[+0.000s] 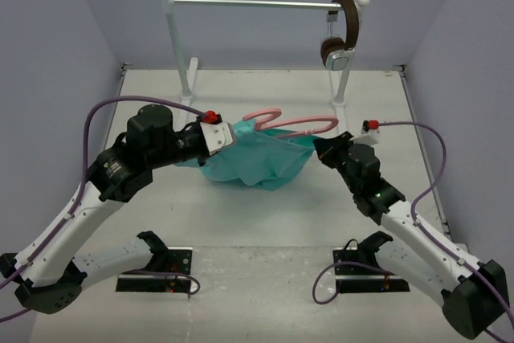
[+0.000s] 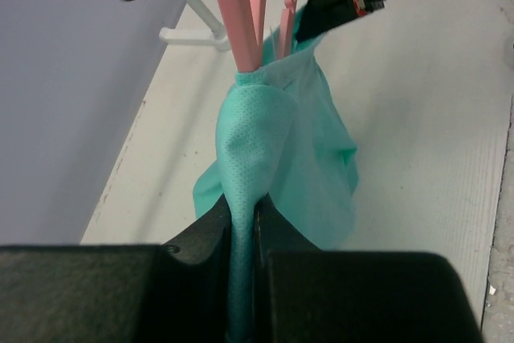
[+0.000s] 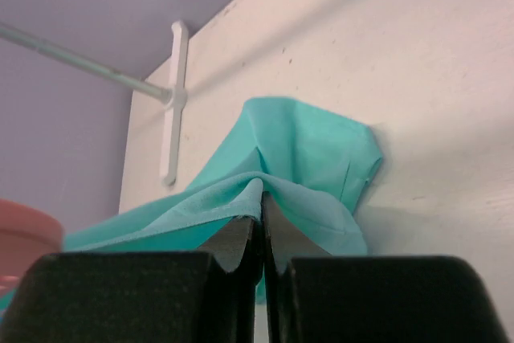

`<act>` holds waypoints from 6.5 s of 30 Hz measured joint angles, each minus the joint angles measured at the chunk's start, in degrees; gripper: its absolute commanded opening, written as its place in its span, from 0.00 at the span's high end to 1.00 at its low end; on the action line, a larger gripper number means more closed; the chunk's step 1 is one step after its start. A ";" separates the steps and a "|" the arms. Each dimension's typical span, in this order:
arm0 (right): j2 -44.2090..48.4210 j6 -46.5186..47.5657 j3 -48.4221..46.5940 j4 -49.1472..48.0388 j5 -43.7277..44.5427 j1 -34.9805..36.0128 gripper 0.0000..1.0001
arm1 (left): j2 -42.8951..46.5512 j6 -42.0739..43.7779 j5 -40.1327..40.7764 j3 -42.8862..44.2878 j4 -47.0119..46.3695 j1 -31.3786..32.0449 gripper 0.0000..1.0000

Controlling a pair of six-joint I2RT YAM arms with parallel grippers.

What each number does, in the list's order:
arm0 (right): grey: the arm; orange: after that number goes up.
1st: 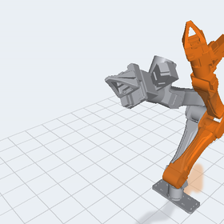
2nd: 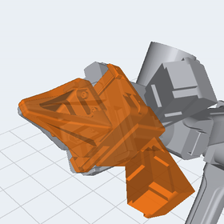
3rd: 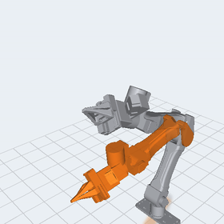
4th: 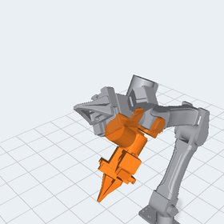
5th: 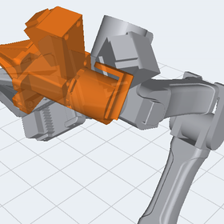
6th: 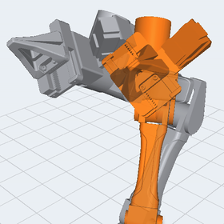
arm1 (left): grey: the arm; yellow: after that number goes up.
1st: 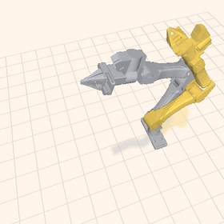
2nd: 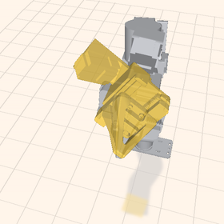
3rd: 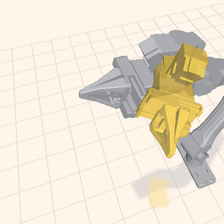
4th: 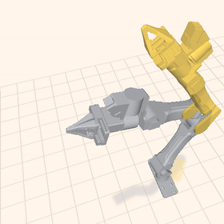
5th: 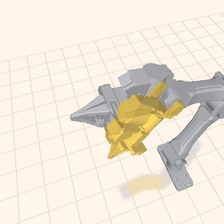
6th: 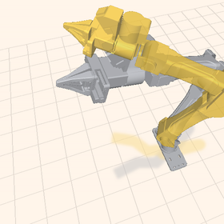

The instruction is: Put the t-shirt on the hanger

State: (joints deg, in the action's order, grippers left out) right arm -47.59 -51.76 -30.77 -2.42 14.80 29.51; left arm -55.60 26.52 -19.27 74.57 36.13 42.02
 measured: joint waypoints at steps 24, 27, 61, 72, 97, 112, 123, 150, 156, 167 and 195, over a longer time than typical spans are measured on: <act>-4.40 24.94 -47.08 41.11 -25.52 -5.92 0.96 | -17.68 -12.25 -13.04 4.33 -15.03 0.98 1.00; -4.86 25.55 -45.65 43.71 -24.96 -4.93 0.79 | -19.32 -14.99 -13.26 3.80 -19.64 2.52 1.00; -5.73 36.85 -48.74 60.31 -11.37 -4.75 0.29 | -26.37 -17.99 -20.15 1.27 -23.68 1.44 1.00; 6.57 39.14 -46.39 58.35 -14.14 -4.56 0.20 | -26.69 -21.23 -16.22 1.86 -26.80 -0.04 1.00; -4.39 53.14 -40.66 29.77 -58.48 -7.23 1.00 | -25.55 -12.61 -35.48 3.73 -17.25 -0.56 0.40; -1.25 55.48 -39.53 26.71 -61.88 -11.27 1.00 | -18.37 -8.26 -27.43 3.21 -12.40 -2.61 1.00; -3.12 54.45 -39.53 25.91 -60.35 -12.66 1.00 | -16.22 -7.93 -23.19 1.53 -11.09 -8.17 0.70; -4.00 50.02 -40.16 25.11 -53.88 -14.52 1.00 | -13.46 -20.45 -6.68 -4.81 -17.00 -21.43 1.00; -4.08 49.90 -40.16 25.10 -53.60 -14.52 1.00 | -12.40 -23.40 -6.82 -5.47 -18.79 -23.96 1.00; -3.50 48.57 -40.36 25.12 -51.90 -14.52 1.00 | -13.64 -31.76 -1.87 -7.94 -20.29 -30.05 1.00; -58.38 34.37 -109.19 52.61 -5.29 -2.79 1.00 | 29.69 -41.29 11.27 -31.84 -17.58 -30.27 0.00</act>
State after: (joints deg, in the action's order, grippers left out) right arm -105.97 -17.38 -139.96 50.19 9.51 26.72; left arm -25.92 -14.77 -8.00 42.73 18.55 11.75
